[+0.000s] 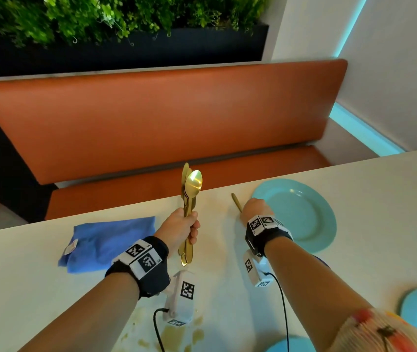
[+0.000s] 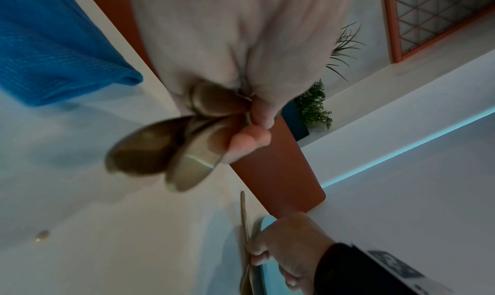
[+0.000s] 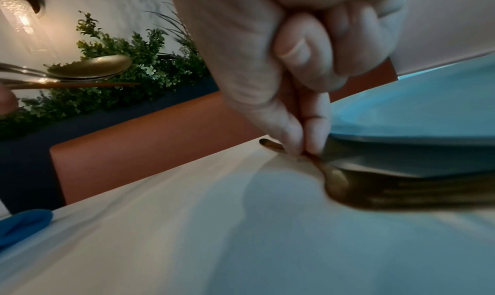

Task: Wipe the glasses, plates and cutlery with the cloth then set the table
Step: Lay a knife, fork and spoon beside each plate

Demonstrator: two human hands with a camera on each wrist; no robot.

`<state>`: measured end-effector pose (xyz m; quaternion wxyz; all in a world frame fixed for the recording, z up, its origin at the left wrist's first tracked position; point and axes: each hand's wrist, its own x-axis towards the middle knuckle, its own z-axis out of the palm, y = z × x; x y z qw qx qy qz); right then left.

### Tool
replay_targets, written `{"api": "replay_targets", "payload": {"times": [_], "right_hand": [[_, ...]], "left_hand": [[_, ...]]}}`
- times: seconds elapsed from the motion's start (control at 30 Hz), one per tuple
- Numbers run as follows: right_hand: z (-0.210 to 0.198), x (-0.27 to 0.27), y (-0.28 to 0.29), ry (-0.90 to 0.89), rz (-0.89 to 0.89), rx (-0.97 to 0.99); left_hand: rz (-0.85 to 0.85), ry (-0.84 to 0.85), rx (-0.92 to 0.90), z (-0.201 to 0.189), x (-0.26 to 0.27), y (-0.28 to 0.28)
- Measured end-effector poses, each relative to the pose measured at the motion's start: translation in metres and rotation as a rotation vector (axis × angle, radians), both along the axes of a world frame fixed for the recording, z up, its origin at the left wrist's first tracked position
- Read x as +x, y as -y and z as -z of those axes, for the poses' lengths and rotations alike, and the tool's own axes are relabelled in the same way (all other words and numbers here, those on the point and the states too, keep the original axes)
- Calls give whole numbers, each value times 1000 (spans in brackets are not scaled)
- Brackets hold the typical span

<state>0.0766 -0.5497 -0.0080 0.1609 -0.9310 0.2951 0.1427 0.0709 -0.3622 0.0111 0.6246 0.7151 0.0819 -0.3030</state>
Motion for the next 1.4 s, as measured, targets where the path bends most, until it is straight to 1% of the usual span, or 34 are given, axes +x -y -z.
{"api": "replay_targets", "payload": {"times": [0.27, 0.53, 0.67, 0.73, 0.77, 0.83, 0.87, 0.9, 0.97, 1.07, 1.2, 1.3, 1.4], "right_hand": [[9, 10, -4, 35, 50, -26], [12, 14, -5, 61, 61, -28], [-2, 9, -11, 77, 48, 5], [-18, 4, -17, 97, -9, 61], [-26, -1, -20, 104, -64, 124], [-43, -17, -28, 122, -159, 318], [-51, -28, -32, 122, -166, 434], [-59, -39, -35, 124, -152, 526], [-69, -58, -39, 166, -120, 629], [-80, -85, -35, 217, -58, 649], [-86, -130, -23, 303, 88, 699], [-83, -165, -15, 399, 188, 675], [-83, -198, 1, 480, 363, 703]], "left_hand": [[-3, -12, 1, 2, -1, -4], [-30, -76, -91, 2, -8, -8], [-85, -134, -159, 0, -11, -6], [-131, -175, -199, -3, -13, -5], [-149, -192, -223, -5, -14, -4], [-151, -199, -258, -12, -20, -1], [-137, -190, -265, -15, -23, 1], [-117, -175, -269, -19, -28, 4], [-55, -141, -269, -29, -39, 11], [63, -84, -241, -44, -60, 23], [185, -41, -229, -59, -97, 42], [211, -41, -233, -65, -127, 55], [187, -111, -267, -64, -151, 67]]}}
